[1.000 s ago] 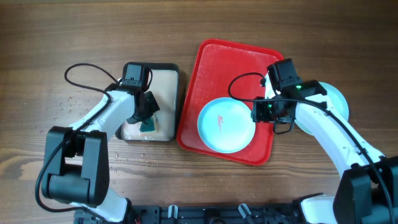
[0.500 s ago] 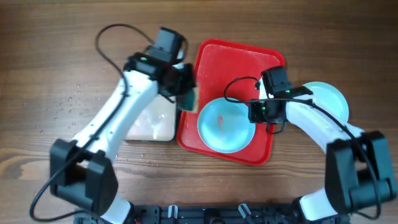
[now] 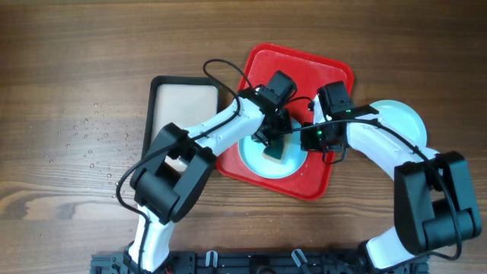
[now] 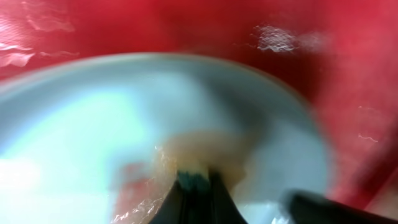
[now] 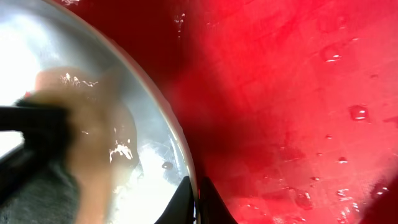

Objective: Clean dirty plates on tray and stack at the side
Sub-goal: 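Scrub the last light-blue plate with the sponge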

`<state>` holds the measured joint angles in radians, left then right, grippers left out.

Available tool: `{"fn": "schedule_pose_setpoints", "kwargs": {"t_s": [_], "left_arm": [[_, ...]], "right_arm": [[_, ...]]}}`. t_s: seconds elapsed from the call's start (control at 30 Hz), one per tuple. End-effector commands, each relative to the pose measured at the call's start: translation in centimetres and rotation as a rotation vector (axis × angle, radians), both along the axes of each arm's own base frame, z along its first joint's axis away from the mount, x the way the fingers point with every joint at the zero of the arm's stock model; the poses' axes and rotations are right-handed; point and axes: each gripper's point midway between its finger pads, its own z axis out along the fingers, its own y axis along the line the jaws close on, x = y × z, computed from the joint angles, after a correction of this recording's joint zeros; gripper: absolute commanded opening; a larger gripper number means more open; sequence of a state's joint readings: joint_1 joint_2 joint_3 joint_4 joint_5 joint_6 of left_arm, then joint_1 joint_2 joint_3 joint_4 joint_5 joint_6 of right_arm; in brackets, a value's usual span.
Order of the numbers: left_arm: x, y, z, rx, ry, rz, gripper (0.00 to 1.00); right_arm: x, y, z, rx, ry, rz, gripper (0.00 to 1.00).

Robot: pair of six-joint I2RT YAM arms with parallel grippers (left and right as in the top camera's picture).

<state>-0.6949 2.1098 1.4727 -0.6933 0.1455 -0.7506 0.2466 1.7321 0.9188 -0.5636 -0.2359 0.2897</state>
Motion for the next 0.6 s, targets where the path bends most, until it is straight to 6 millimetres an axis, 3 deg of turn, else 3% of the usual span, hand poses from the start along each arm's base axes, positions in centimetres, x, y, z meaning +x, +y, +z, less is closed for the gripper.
{"fn": "schedule_pose_setpoints", "kwargs": {"t_s": [0.0, 0.07, 0.13, 0.17, 0.23, 0.3, 0.33, 0.47, 0.57], "left_arm": [[1.3, 11.9, -2.8, 0.481, -0.041, 0.138, 0.04], [1.3, 14.8, -2.5, 0.545, -0.008, 0.177, 0.04], [1.5, 15.3, -2.6, 0.527, 0.012, 0.197, 0.04], [1.5, 14.5, -2.9, 0.476, 0.032, 0.194, 0.04], [1.0, 10.3, -3.4, 0.265, 0.093, 0.124, 0.04], [0.3, 3.4, -2.6, -0.032, 0.134, 0.044, 0.04], [0.1, 1.1, -2.1, -0.108, 0.123, 0.005, 0.04], [-1.3, -3.8, -2.2, -0.136, 0.028, -0.095, 0.04], [-2.9, -5.2, -3.3, -0.129, 0.05, -0.108, 0.04]], "right_arm": [[-0.9, -1.4, -1.7, -0.069, 0.048, -0.016, 0.04], [-0.9, -1.4, -1.7, -0.069, 0.048, -0.017, 0.04], [-0.9, -1.4, -1.7, -0.069, 0.048, -0.016, 0.04], [-0.9, -1.4, -1.7, -0.069, 0.048, -0.016, 0.04], [-0.9, -1.4, -1.7, -0.069, 0.049, -0.016, 0.04], [-0.9, -1.4, -1.7, -0.069, 0.048, -0.016, 0.04], [-0.9, -1.4, -1.7, -0.069, 0.049, -0.015, 0.04], [-1.2, -1.5, -1.7, -0.073, 0.062, -0.012, 0.04], [-1.2, -1.5, -1.7, -0.073, 0.063, -0.012, 0.04]]}}
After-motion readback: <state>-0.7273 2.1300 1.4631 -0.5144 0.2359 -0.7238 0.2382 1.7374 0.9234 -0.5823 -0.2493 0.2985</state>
